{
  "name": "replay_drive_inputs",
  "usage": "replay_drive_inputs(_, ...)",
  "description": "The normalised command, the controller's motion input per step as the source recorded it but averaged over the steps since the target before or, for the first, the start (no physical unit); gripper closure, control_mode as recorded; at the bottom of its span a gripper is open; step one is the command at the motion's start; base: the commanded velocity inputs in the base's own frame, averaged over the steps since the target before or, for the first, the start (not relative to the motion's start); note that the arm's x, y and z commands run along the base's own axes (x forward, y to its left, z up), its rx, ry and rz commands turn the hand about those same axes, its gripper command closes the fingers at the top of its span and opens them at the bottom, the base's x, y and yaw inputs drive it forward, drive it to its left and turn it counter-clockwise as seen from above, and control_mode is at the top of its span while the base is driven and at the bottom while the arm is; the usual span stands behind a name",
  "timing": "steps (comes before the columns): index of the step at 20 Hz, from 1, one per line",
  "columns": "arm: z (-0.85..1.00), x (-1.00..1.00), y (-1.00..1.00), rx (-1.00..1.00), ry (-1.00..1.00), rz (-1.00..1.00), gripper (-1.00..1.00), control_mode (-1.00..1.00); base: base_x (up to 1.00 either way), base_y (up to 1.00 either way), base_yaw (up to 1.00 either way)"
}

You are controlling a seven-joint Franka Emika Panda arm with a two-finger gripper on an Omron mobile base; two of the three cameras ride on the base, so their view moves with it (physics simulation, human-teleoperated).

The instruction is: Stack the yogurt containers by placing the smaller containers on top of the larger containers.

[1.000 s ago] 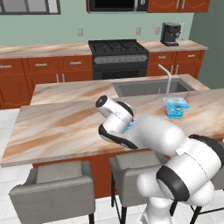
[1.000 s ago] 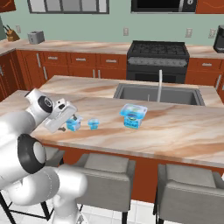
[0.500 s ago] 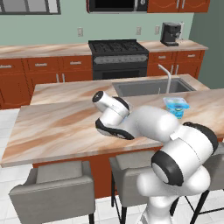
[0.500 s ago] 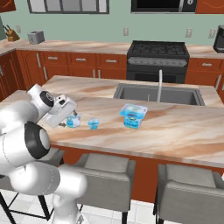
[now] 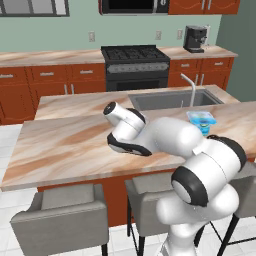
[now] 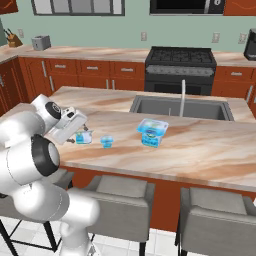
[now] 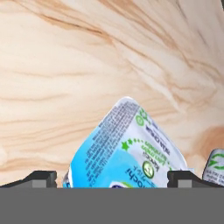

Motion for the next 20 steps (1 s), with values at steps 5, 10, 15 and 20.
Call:
replay_drive_inputs(5,-0.05,0.00,0.00,0.00,0.00,0.00,1.00,-1.00,0.00,0.00,0.00)
replay_drive_inputs(10,-0.02,0.00,0.00,0.00,0.00,0.00,1.00,-1.00,0.00,0.00,0.00)
replay_drive_inputs(15,0.00,0.00,0.00,0.00,0.00,0.00,1.00,-1.00,0.00,0.00,0.00)
replay_drive_inputs(20,0.00,-0.04,0.00,0.00,-0.01,0.00,1.00,-1.00,0.00,0.00,0.00)
